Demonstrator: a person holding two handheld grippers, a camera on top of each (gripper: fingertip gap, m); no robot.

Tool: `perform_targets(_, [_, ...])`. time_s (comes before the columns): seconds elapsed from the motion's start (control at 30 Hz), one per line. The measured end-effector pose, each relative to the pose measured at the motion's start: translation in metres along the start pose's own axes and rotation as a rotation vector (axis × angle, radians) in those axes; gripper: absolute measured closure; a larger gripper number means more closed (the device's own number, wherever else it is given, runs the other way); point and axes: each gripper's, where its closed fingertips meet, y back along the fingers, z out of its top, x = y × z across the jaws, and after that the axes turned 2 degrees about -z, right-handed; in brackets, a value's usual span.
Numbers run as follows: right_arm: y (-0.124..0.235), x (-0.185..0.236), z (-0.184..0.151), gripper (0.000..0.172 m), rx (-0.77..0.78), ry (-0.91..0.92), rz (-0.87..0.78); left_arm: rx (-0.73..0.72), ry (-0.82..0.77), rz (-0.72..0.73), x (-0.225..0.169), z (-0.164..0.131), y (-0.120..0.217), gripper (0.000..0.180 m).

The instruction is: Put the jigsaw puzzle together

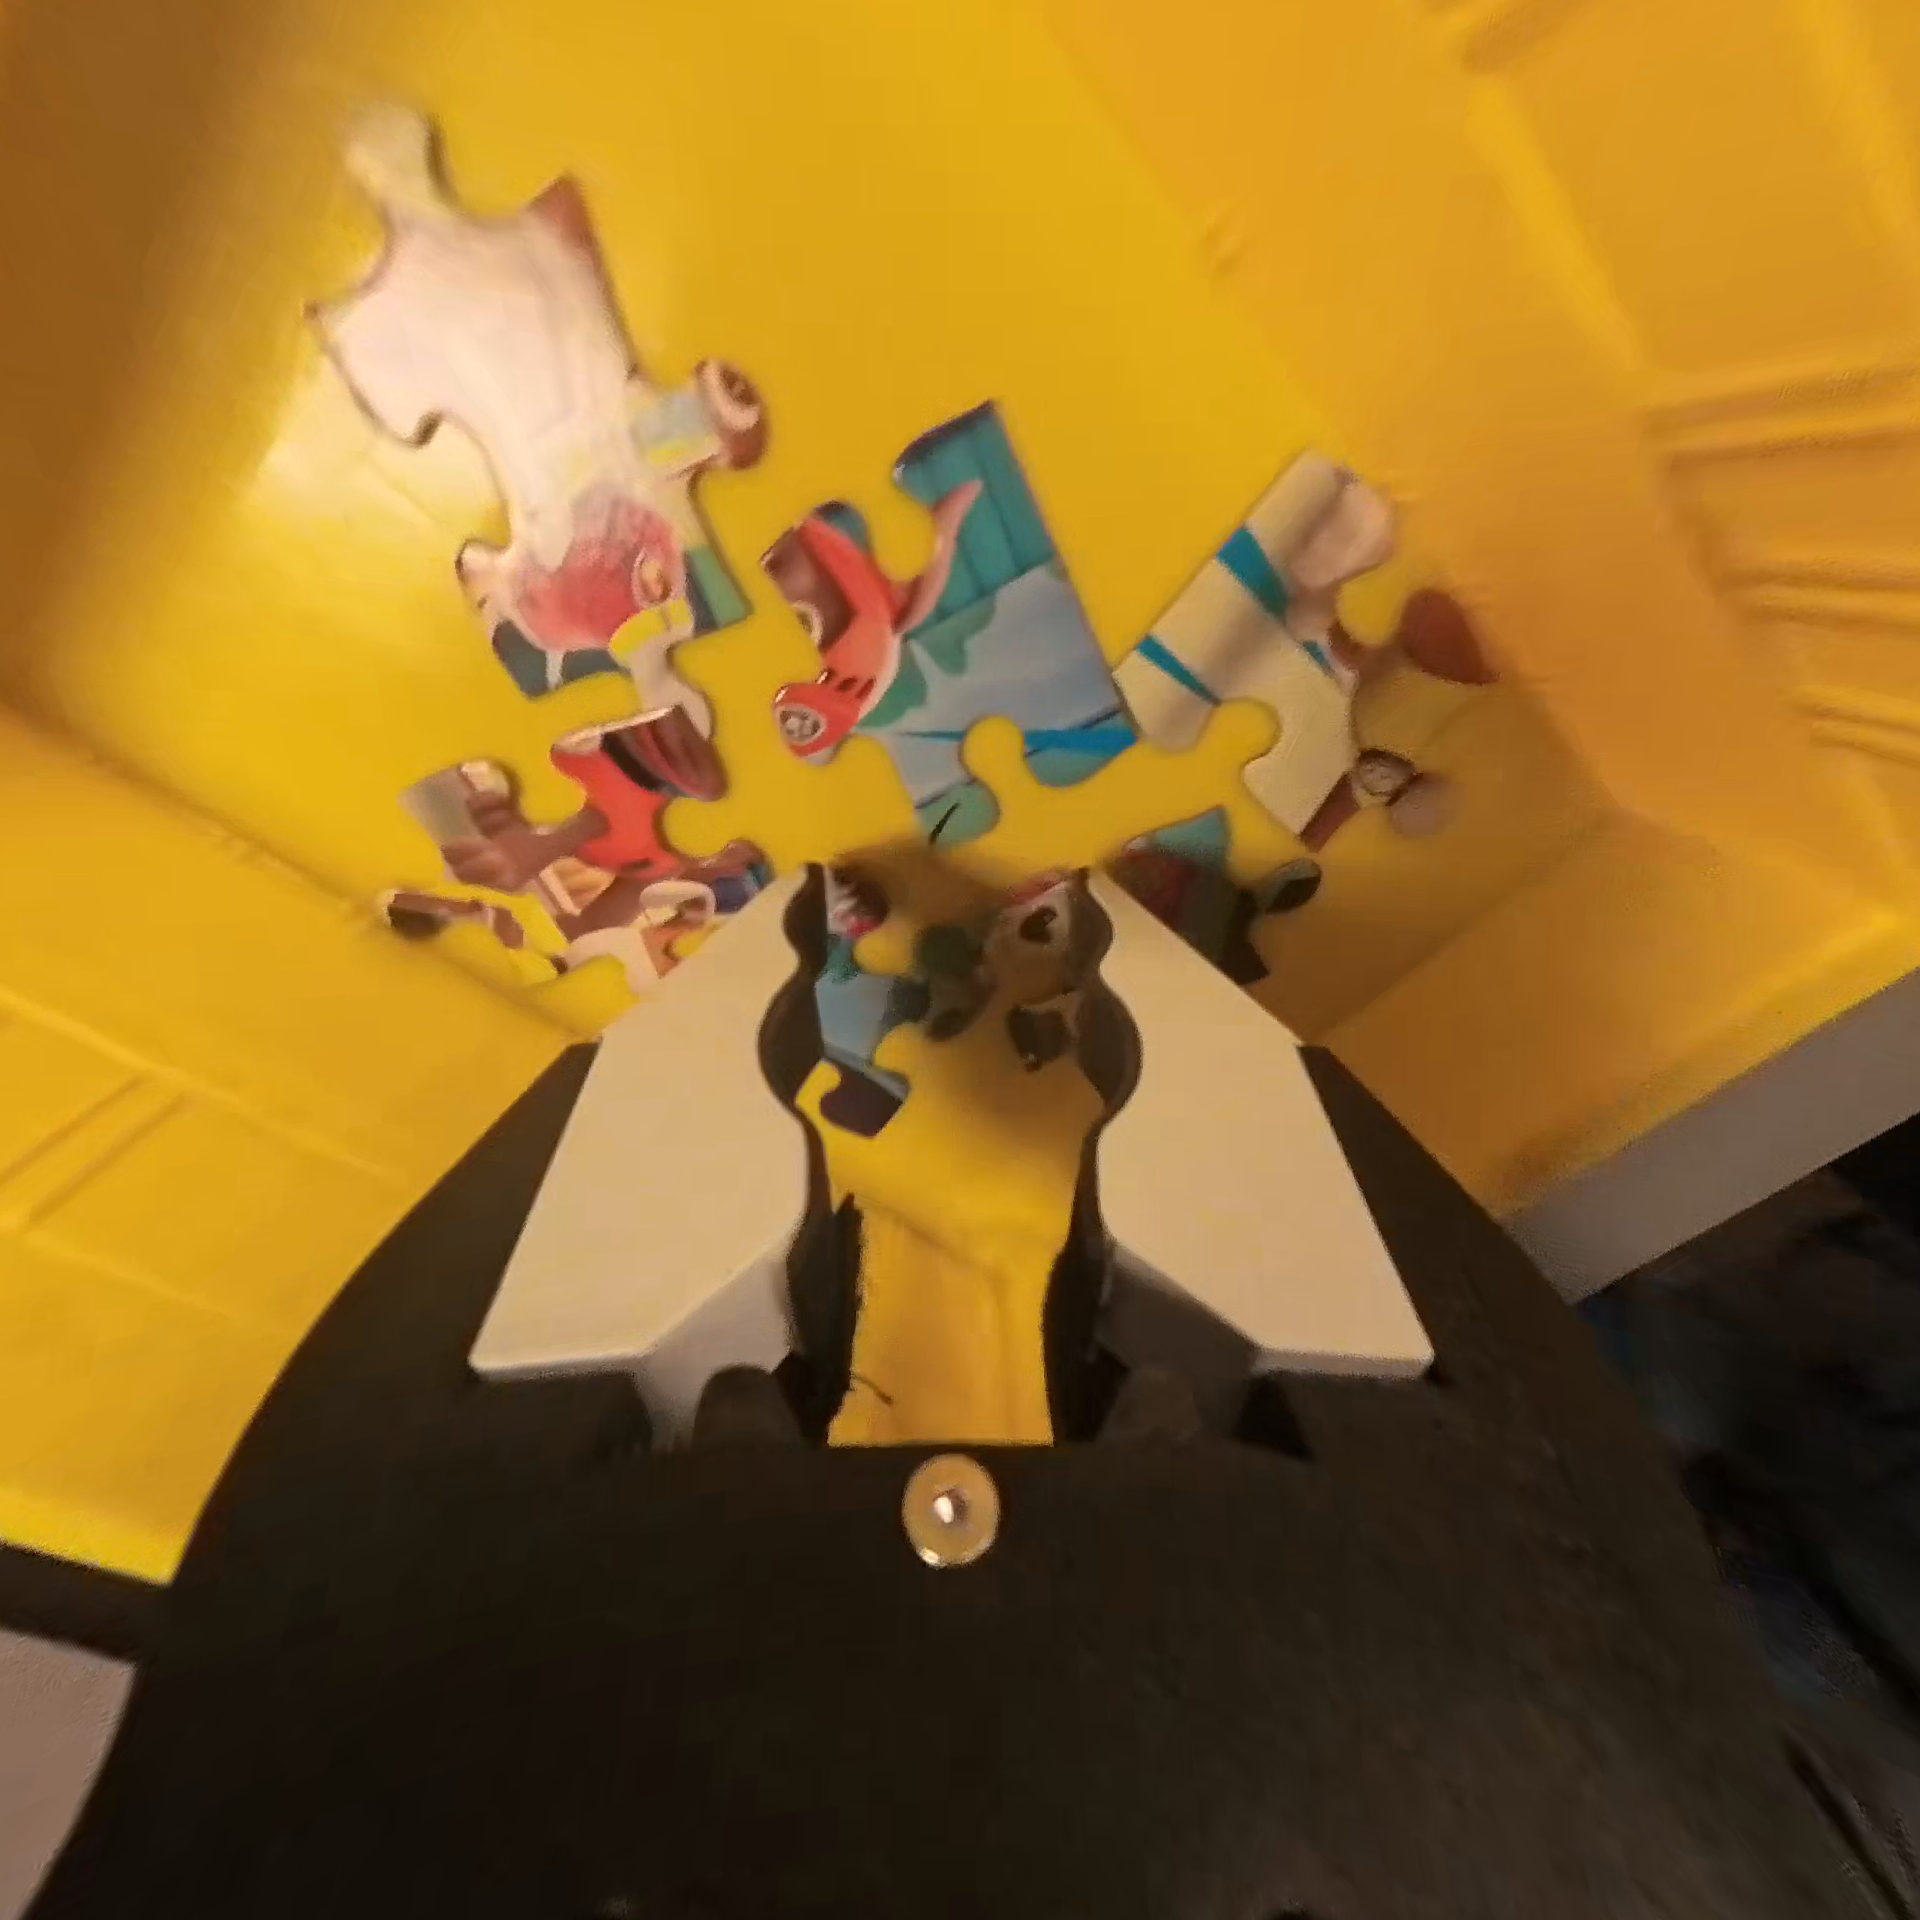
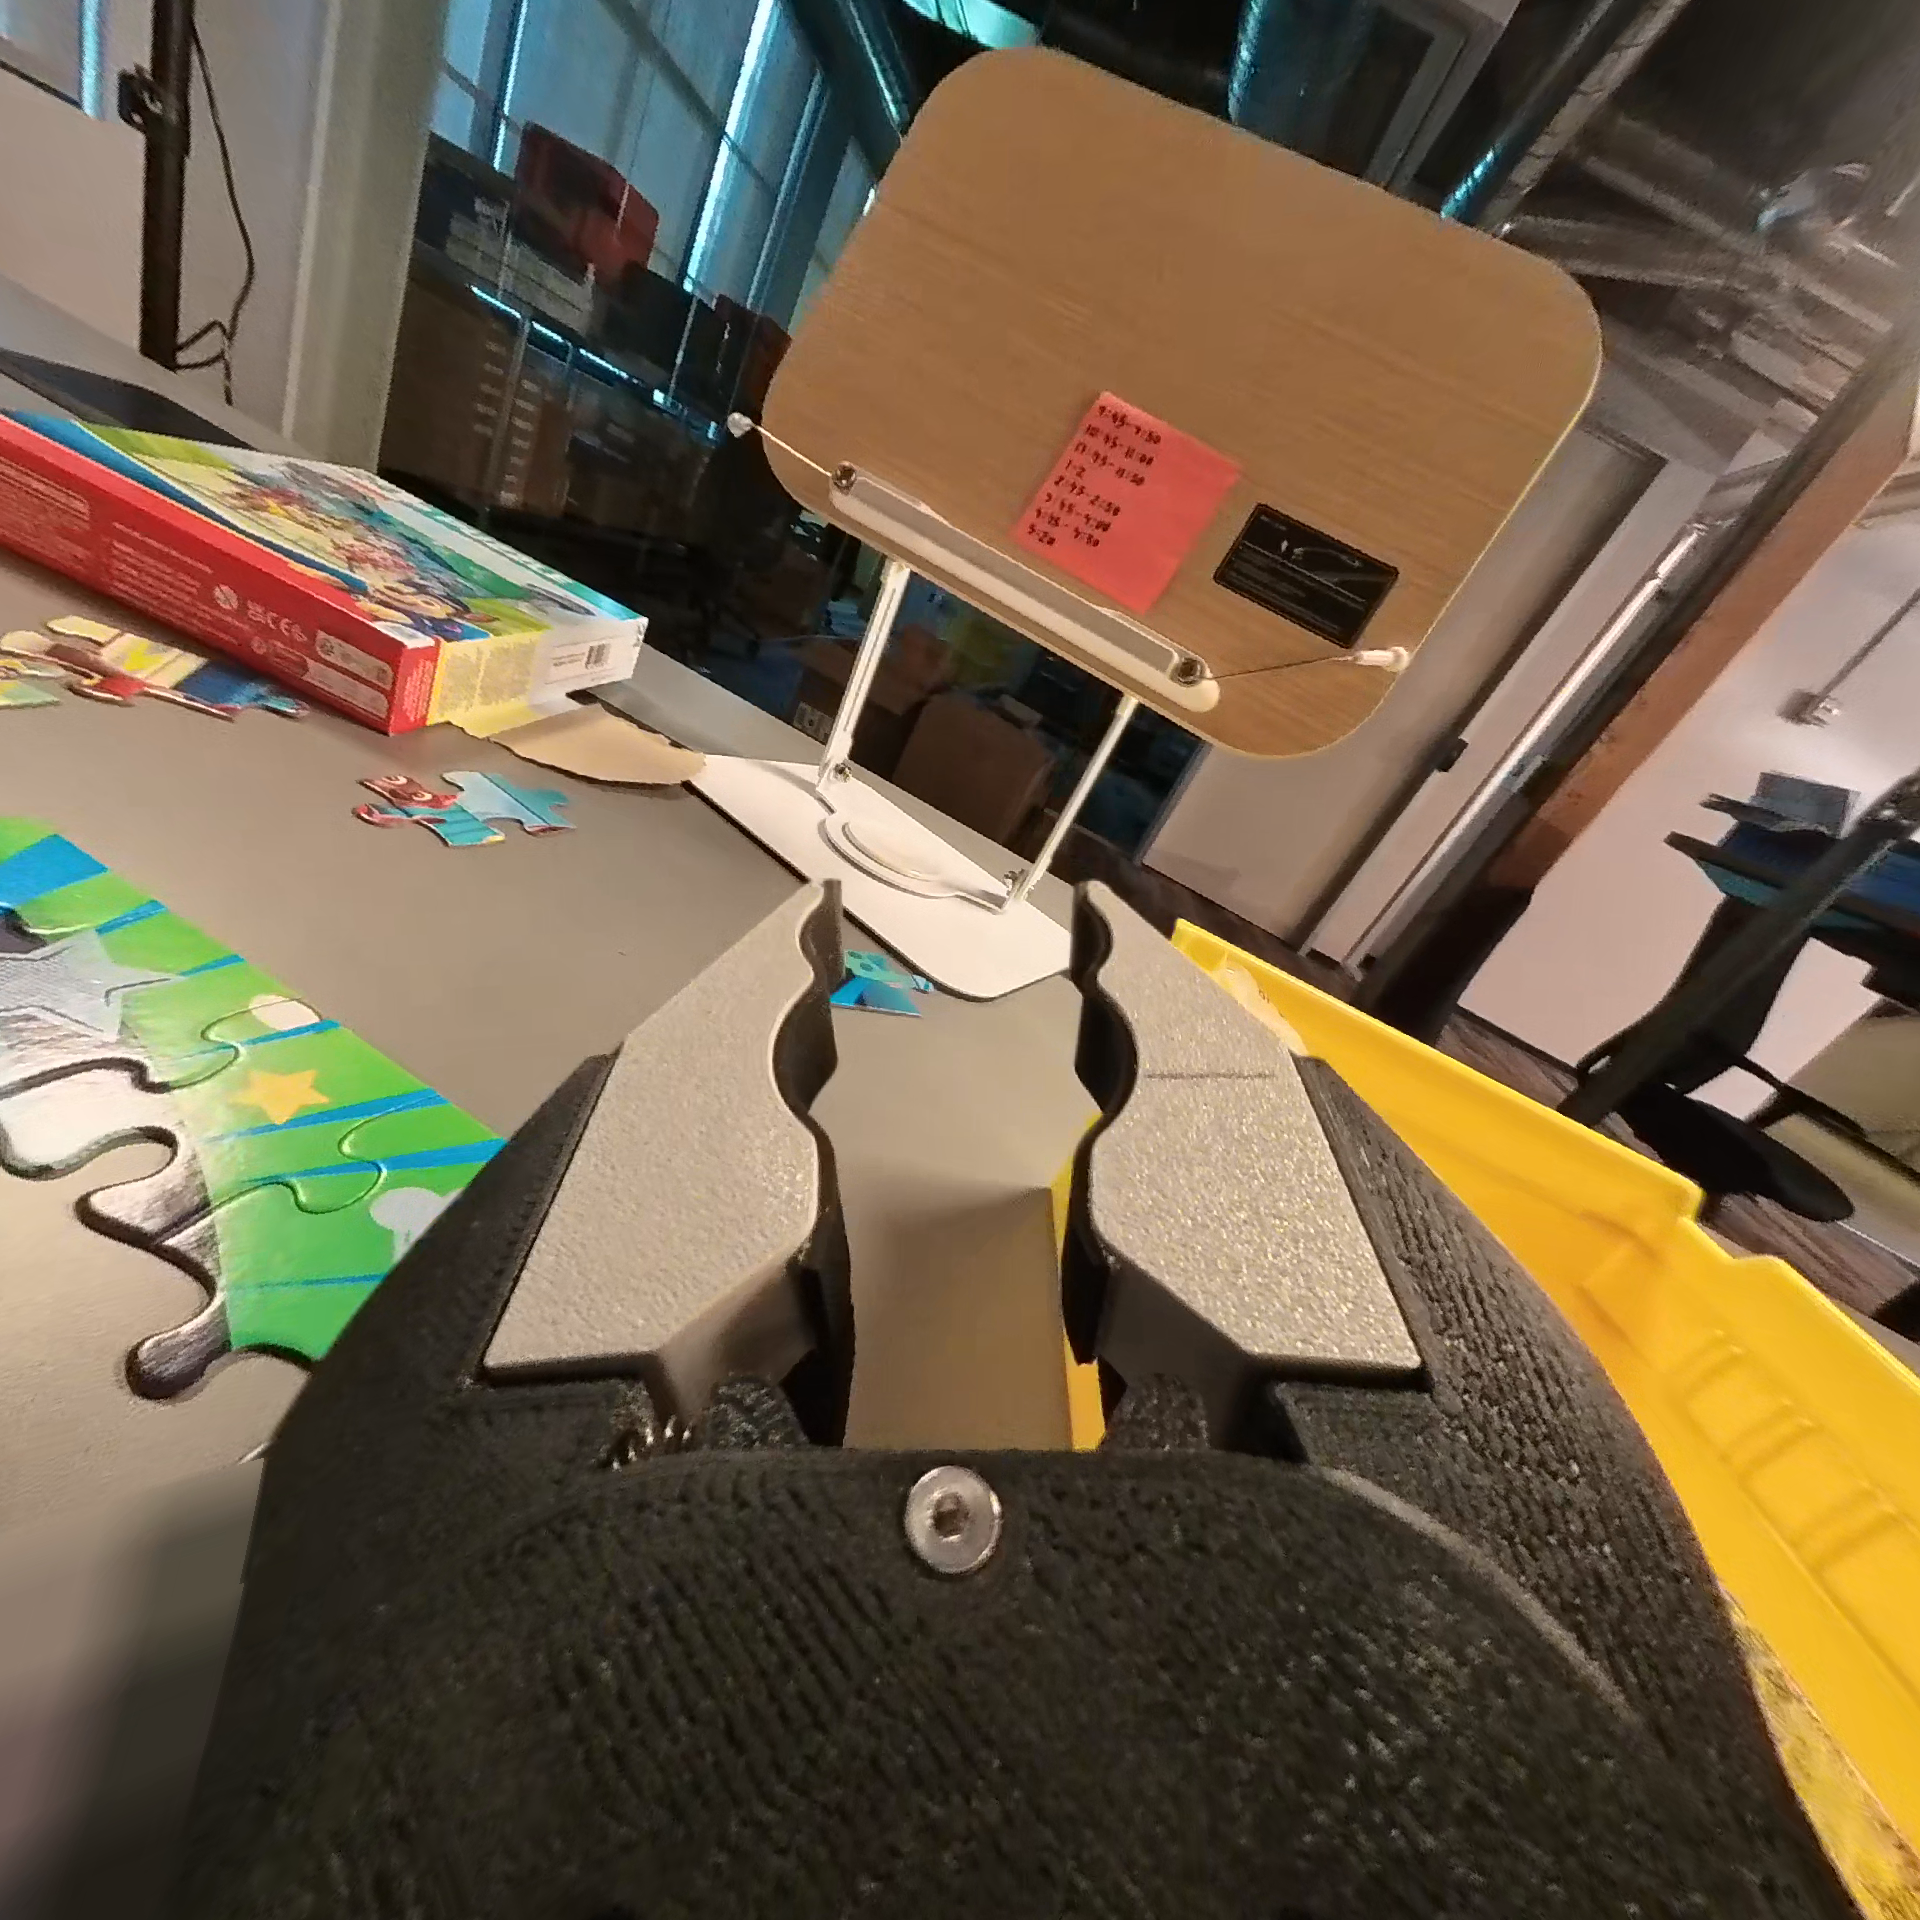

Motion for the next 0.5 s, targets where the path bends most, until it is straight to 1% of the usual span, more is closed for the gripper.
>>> perform_targets(0.1, [-0.001, -0.001, -0.002, 0.130, 0.014, -0.002, -0.008, -0.096, -0.154, -0.011, -0.019, 0.018, 0.002, 0.136])
perform_targets(0.2, [-0.003, -0.002, -0.004, 0.131, 0.024, -0.001, -0.012, -0.120, -0.265, 0.027, -0.029, 0.024, 0.004, 0.135])
perform_targets(0.3, [-0.004, -0.002, -0.005, 0.131, 0.030, 0.001, -0.018, -0.220, -0.406, -0.063, -0.058, 0.037, 0.005, 0.127])
perform_targets(0.33, [-0.004, -0.002, -0.005, 0.131, 0.032, -0.001, -0.018, -0.235, -0.455, -0.086, -0.067, 0.039, 0.004, 0.121])
perform_targets(0.43, [-0.004, -0.002, -0.006, 0.131, 0.039, -0.003, -0.019, -0.196, -0.569, -0.037, -0.071, 0.038, -0.005, 0.108])
perform_targets(0.5, [-0.004, -0.002, -0.007, 0.131, 0.043, -0.005, -0.019, -0.158, -0.590, -0.020, -0.069, 0.036, -0.011, 0.103])
